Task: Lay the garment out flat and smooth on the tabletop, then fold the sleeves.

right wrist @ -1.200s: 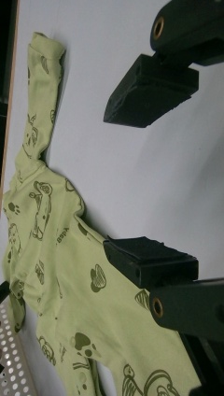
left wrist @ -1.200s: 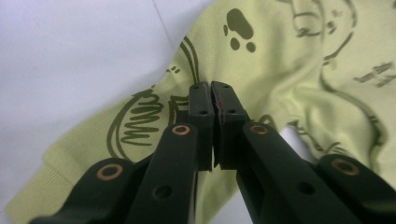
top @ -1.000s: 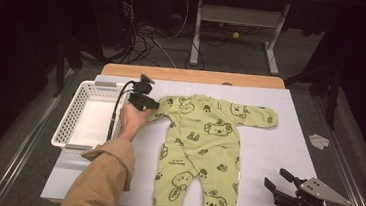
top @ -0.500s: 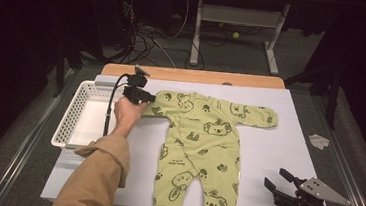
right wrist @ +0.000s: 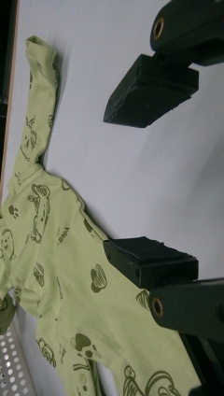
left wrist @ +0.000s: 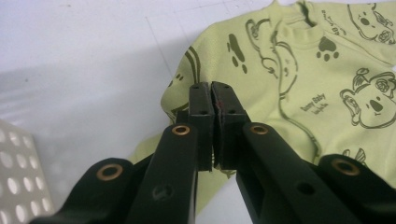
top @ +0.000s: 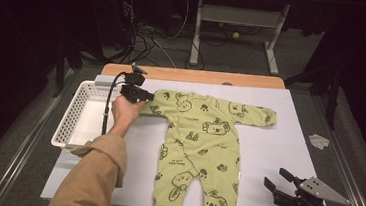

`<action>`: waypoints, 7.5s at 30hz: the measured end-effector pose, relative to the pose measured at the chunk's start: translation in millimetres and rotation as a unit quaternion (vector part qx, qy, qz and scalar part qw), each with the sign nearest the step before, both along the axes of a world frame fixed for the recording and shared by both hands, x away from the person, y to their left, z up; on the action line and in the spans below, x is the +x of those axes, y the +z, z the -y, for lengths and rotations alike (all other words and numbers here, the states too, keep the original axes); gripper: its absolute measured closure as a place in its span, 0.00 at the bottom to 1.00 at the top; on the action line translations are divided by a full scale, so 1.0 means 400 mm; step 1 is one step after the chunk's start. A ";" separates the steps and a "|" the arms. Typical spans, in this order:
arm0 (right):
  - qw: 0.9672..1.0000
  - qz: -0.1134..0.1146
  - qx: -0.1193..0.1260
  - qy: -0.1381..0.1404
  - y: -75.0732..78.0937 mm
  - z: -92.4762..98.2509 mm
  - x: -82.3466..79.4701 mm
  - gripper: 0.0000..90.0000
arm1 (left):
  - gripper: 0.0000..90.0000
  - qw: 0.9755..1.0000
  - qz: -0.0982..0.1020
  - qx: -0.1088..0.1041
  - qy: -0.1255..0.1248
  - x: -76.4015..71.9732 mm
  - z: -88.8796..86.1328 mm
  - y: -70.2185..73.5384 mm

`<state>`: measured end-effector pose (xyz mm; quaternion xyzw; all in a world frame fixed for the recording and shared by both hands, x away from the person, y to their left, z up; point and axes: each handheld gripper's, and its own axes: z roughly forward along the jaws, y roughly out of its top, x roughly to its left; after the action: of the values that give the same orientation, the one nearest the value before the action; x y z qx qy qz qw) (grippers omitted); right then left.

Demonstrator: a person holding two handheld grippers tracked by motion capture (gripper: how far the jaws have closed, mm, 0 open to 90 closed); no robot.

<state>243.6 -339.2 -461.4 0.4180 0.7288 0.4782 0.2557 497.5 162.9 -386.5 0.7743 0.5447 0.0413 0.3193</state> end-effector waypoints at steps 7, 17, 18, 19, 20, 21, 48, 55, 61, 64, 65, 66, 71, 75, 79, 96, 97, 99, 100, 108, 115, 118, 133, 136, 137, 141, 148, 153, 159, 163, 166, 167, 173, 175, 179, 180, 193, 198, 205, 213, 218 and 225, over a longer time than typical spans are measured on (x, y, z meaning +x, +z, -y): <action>1.000 0.000 0.000 -0.001 0.000 0.000 0.000 0.38 | 0.93 1.000 0.010 -0.001 -0.017 -0.003 0.026 0.030; 1.000 -0.001 -0.003 -0.001 0.000 -0.003 -0.001 0.38 | 0.93 0.999 0.017 -0.009 -0.041 -0.012 0.055 0.040; 1.000 0.000 -0.003 -0.001 0.000 -0.002 -0.002 0.38 | 0.93 0.999 0.017 -0.008 -0.043 -0.012 0.055 0.041; 1.000 0.000 -0.003 -0.001 0.000 -0.002 -0.002 0.38 | 0.93 0.999 0.016 -0.008 -0.045 -0.012 0.055 0.041; 1.000 0.000 -0.003 -0.001 0.000 -0.002 -0.002 0.38 | 0.93 0.999 0.016 -0.010 -0.044 -0.013 0.057 0.042; 1.000 0.000 -0.002 -0.002 0.000 -0.002 -0.003 0.38 | 0.93 0.999 0.015 -0.011 -0.045 -0.013 0.059 0.042; 1.000 0.005 -0.001 0.010 0.000 -0.002 -0.005 0.38 | 0.93 0.991 0.021 -0.026 -0.127 -0.042 0.228 0.029; 1.000 0.003 -0.002 0.014 0.000 -0.004 -0.004 0.38 | 0.93 0.989 0.017 -0.026 -0.142 -0.042 0.277 0.017; 1.000 0.001 -0.003 0.015 0.000 -0.006 -0.001 0.38 | 0.93 0.988 0.006 -0.018 -0.154 -0.037 0.325 -0.016; 1.000 0.001 -0.003 0.014 0.000 -0.005 -0.002 0.38 | 0.93 0.987 0.003 -0.014 -0.157 -0.035 0.344 -0.027; 1.000 0.002 -0.003 0.015 -0.001 -0.004 -0.003 0.38 | 0.93 0.987 0.003 -0.011 -0.158 -0.035 0.350 -0.032; 1.000 0.002 -0.002 0.015 -0.001 -0.004 -0.003 0.38 | 0.93 0.987 0.004 -0.008 -0.160 -0.035 0.354 -0.037; 1.000 0.001 -0.004 0.016 -0.001 -0.005 -0.003 0.38 | 0.91 0.987 -0.005 0.002 -0.163 -0.026 0.365 -0.078; 1.000 0.001 -0.003 0.016 -0.001 -0.004 -0.003 0.38 | 0.80 0.986 -0.003 0.006 -0.169 -0.027 0.369 -0.084; 1.000 0.005 0.001 0.014 0.000 0.000 -0.006 0.38 | 0.77 0.985 0.020 0.020 -0.172 -0.040 0.343 -0.056; 1.000 0.004 -0.001 0.014 0.001 -0.002 -0.007 0.38 | 0.71 0.993 0.003 0.019 -0.119 -0.063 0.221 -0.085; 1.000 0.004 -0.001 0.014 0.001 -0.002 -0.007 0.38 | 0.71 0.993 0.000 0.019 -0.119 -0.065 0.219 -0.089; 1.000 0.004 -0.001 0.015 0.001 -0.002 -0.006 0.38 | 0.72 0.993 -0.007 0.017 -0.119 -0.067 0.215 -0.096; 1.000 0.004 -0.001 0.015 0.000 -0.002 -0.006 0.38 | 0.73 0.993 -0.011 0.016 -0.119 -0.068 0.213 -0.098; 1.000 0.003 -0.001 0.015 0.000 -0.002 -0.005 0.38 | 0.88 0.990 -0.040 -0.005 -0.134 -0.074 0.209 -0.114; 1.000 0.004 -0.002 0.015 0.000 -0.003 -0.005 0.38 | 0.90 0.987 -0.032 -0.027 -0.154 -0.084 0.229 -0.096; 1.000 0.003 -0.002 0.016 0.000 -0.004 -0.005 0.38 | 0.90 0.986 -0.021 -0.030 -0.161 -0.088 0.248 -0.081; 1.000 0.003 -0.001 0.014 0.000 -0.003 -0.004 0.38 | 0.89 0.978 -0.004 -0.019 -0.207 -0.084 0.387 -0.055; 1.000 0.002 0.000 0.014 0.000 -0.002 -0.003 0.38 | 0.89 0.977 -0.006 -0.021 -0.213 -0.083 0.407 -0.058; 1.000 0.002 0.000 0.014 -0.001 -0.002 -0.003 0.38 | 0.89 0.977 -0.007 -0.021 -0.213 -0.083 0.413 -0.059; 1.000 0.002 -0.001 0.015 0.000 -0.002 -0.005 0.38 | 0.84 0.977 0.004 -0.015 -0.210 -0.081 0.412 -0.058; 1.000 0.001 -0.002 0.015 -0.001 -0.003 -0.002 0.38 | 0.81 0.979 0.015 -0.015 -0.201 -0.076 0.378 -0.033; 1.000 0.001 -0.002 0.014 -0.001 -0.004 -0.002 0.38 | 0.82 0.979 0.011 -0.005 -0.204 -0.074 0.371 -0.035; 1.000 0.000 -0.003 0.015 -0.001 -0.003 -0.001 0.38 | 0.89 0.977 -0.009 -0.018 -0.211 -0.068 0.390 -0.055; 1.000 0.000 -0.002 0.015 -0.001 -0.004 -0.001 0.38 | 0.88 0.975 -0.001 -0.034 -0.220 -0.074 0.419 -0.053; 1.000 0.002 -0.003 0.013 -0.001 -0.004 -0.003 0.39 | 0.88 0.973 0.007 -0.032 -0.229 -0.078 0.441 -0.049; 1.000 0.003 -0.004 0.012 -0.001 -0.003 -0.003 0.39 | 0.88 0.973 0.010 -0.031 -0.230 -0.079 0.448 -0.049; 1.000 -0.001 -0.002 0.012 -0.002 -0.002 -0.002 0.38 | 0.82 0.974 0.020 -0.029 -0.224 -0.075 0.446 -0.050; 1.000 -0.001 -0.001 0.012 -0.002 -0.002 -0.001 0.38 | 0.80 0.975 0.028 -0.032 -0.218 -0.074 0.435 -0.039; 1.000 0.000 -0.003 0.012 -0.001 -0.003 -0.002 0.38 | 0.80 0.976 0.041 -0.031 -0.212 -0.076 0.416 -0.019; 1.000 0.000 -0.003 0.012 -0.002 -0.002 -0.002 0.38 | 0.80 0.976 0.041 -0.031 -0.211 -0.076 0.411 -0.017; 1.000 -0.002 -0.002 0.012 -0.002 -0.003 -0.002 0.38 | 0.76 0.982 0.042 -0.020 -0.183 -0.084 0.336 -0.058; 1.000 -0.001 -0.002 0.010 -0.001 -0.003 -0.003 0.38 | 0.71 0.982 0.061 -0.018 -0.177 -0.103 0.301 -0.042; 1.000 -0.002 0.001 0.008 -0.002 -0.001 -0.002 0.38 | 0.59 0.984 0.077 -0.020 -0.162 -0.125 0.258 -0.030; 1.000 -0.001 0.004 0.007 0.000 0.002 -0.004 0.38 | 0.53 0.985 0.090 -0.024 -0.146 -0.150 0.211 -0.032; 1.000 0.000 0.012 0.002 0.000 0.007 -0.005 0.38 | 0.52 0.984 0.093 -0.025 -0.148 -0.168 0.192 -0.034; 1.000 -0.007 0.010 0.003 0.000 0.006 -0.003 0.39 | 0.50 0.984 0.100 -0.028 -0.147 -0.195 0.163 -0.035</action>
<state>242.5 -341.6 -461.2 0.4211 0.7272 0.4834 0.2453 419.4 97.6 -400.5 0.8289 0.3908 0.0560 0.3963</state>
